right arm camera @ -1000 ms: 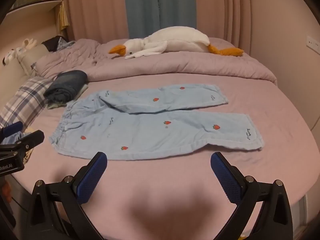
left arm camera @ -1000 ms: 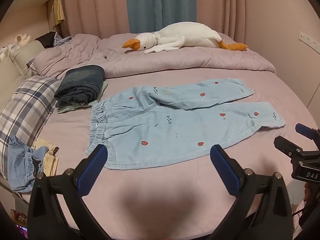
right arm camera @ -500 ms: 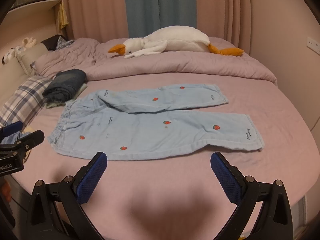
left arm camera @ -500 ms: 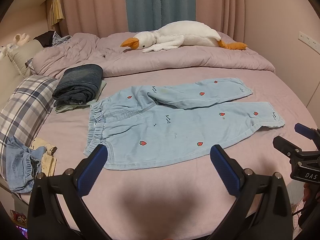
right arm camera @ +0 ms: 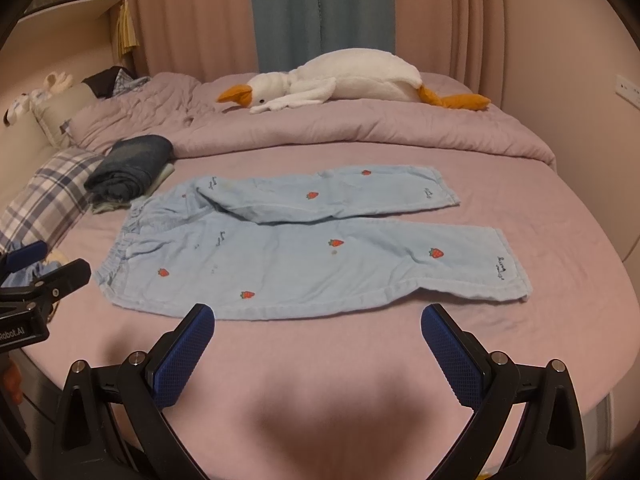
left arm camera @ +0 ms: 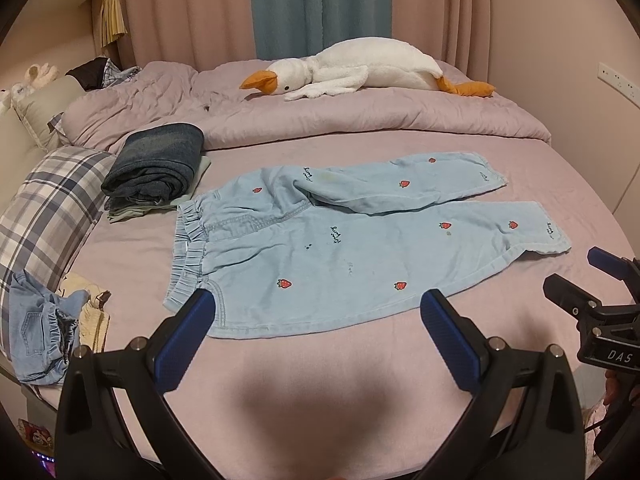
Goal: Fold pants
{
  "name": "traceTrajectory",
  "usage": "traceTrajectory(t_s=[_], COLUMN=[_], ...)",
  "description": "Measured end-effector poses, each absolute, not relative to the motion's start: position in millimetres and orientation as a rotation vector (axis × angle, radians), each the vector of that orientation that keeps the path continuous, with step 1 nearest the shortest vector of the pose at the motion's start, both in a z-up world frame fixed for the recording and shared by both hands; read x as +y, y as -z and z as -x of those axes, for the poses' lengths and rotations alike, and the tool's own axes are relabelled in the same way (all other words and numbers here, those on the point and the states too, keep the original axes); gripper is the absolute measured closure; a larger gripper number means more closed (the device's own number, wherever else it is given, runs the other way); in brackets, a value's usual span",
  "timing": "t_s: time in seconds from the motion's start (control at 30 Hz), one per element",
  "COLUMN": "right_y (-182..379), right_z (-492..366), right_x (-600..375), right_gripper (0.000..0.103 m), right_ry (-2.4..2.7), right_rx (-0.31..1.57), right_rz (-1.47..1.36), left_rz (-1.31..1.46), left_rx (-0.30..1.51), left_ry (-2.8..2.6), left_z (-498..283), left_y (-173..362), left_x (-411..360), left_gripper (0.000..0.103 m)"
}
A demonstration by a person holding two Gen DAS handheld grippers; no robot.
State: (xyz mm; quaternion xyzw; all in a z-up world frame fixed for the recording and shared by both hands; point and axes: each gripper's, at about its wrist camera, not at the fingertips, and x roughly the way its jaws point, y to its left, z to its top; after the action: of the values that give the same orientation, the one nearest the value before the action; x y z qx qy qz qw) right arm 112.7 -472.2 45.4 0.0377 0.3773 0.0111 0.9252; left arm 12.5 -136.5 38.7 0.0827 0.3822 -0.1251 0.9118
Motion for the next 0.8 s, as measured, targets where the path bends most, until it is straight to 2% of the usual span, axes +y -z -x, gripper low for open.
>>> traceTrajectory(t_s=[0.53,0.63,0.73,0.8], right_y=[-43.7,-38.9,-21.1,-0.1], right_z=[-115.1,-117.1,-122.5,-123.9], right_x=[-469.9,-468.6,-456.7,-439.0], right_gripper=[0.000,0.000,0.000,0.000], right_ry=[-0.014,-0.020,-0.049,-0.047], right_rx=[0.768,0.773,0.766,0.780], right_rz=[-0.045,-0.016,0.014,0.142], left_rz=[-0.159,-0.073,0.101,0.242], left_rx=[0.807,0.853,0.955,1.026], left_ry=[0.276,0.323,0.319,0.285], left_z=[-18.4,-25.9,-45.2,-58.5], left_y=[-34.3,-23.5,9.1,35.8], left_x=[-133.3,-124.2,-93.7,-67.8], left_gripper=[0.000,0.000,0.000,0.001])
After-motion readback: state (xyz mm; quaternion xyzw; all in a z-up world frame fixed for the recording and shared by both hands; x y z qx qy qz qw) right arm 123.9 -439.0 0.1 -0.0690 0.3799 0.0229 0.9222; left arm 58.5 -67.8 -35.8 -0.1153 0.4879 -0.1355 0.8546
